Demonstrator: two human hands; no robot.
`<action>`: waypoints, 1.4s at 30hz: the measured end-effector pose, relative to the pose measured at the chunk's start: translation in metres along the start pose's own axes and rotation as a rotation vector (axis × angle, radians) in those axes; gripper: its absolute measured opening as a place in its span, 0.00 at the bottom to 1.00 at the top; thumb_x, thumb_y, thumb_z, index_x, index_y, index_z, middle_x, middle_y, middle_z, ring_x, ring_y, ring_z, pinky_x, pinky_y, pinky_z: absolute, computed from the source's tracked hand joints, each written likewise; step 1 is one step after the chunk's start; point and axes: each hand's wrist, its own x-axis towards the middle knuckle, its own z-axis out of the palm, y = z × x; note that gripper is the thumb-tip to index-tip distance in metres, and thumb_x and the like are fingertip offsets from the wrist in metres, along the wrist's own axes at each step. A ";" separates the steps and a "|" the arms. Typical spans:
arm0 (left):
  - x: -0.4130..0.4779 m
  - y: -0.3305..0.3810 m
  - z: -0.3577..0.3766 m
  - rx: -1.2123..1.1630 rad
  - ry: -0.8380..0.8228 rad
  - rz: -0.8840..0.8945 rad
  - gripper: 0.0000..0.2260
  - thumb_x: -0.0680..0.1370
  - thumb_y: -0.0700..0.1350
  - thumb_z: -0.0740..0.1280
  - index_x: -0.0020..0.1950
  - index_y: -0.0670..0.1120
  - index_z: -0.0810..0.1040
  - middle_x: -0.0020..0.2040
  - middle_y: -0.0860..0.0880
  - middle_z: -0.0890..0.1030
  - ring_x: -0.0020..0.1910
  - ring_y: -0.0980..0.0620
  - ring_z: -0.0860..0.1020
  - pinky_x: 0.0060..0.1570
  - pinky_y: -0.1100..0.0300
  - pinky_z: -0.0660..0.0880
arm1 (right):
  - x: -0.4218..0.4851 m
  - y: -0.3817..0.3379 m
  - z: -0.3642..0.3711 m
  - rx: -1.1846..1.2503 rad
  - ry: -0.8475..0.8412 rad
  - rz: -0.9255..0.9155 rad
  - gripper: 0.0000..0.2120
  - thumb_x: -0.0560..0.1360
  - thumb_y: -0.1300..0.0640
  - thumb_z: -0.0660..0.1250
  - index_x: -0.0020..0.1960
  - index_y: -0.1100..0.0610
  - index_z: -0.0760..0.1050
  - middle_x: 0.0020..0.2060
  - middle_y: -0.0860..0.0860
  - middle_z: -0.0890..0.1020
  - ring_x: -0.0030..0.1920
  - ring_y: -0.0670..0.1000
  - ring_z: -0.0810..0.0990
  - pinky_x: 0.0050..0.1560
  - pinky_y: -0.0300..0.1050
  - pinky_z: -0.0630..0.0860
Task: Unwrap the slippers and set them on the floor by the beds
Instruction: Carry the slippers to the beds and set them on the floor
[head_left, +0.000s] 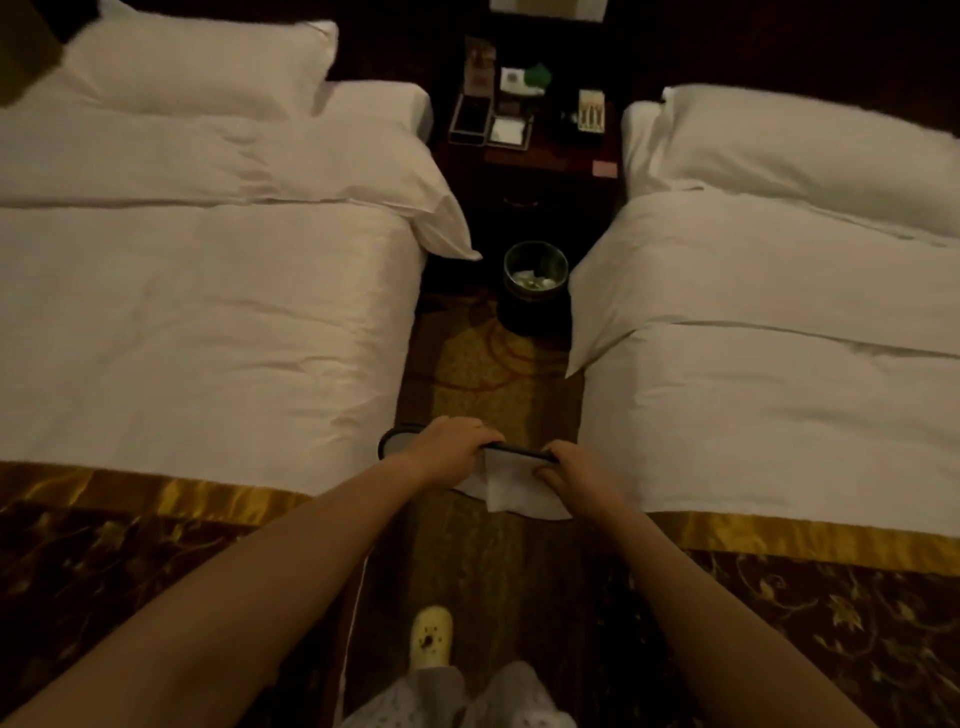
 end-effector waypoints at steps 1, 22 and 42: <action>0.014 -0.003 0.002 -0.008 -0.026 0.007 0.19 0.79 0.42 0.56 0.70 0.51 0.68 0.63 0.47 0.75 0.63 0.48 0.72 0.60 0.52 0.67 | 0.009 0.007 -0.002 0.027 -0.010 0.028 0.10 0.77 0.53 0.62 0.54 0.57 0.74 0.50 0.55 0.79 0.51 0.56 0.77 0.50 0.50 0.73; 0.329 -0.160 0.457 -0.186 -0.289 -0.180 0.15 0.79 0.45 0.57 0.64 0.46 0.74 0.64 0.42 0.76 0.63 0.42 0.73 0.60 0.51 0.68 | 0.289 0.342 0.313 0.018 0.033 0.314 0.16 0.78 0.51 0.60 0.63 0.56 0.70 0.61 0.55 0.72 0.62 0.56 0.68 0.62 0.53 0.66; 0.415 -0.196 0.616 0.029 -0.134 0.051 0.46 0.67 0.63 0.70 0.77 0.48 0.50 0.70 0.44 0.65 0.67 0.43 0.65 0.65 0.49 0.63 | 0.338 0.453 0.430 0.279 0.539 0.704 0.22 0.79 0.57 0.58 0.70 0.64 0.62 0.70 0.63 0.64 0.71 0.62 0.60 0.70 0.56 0.59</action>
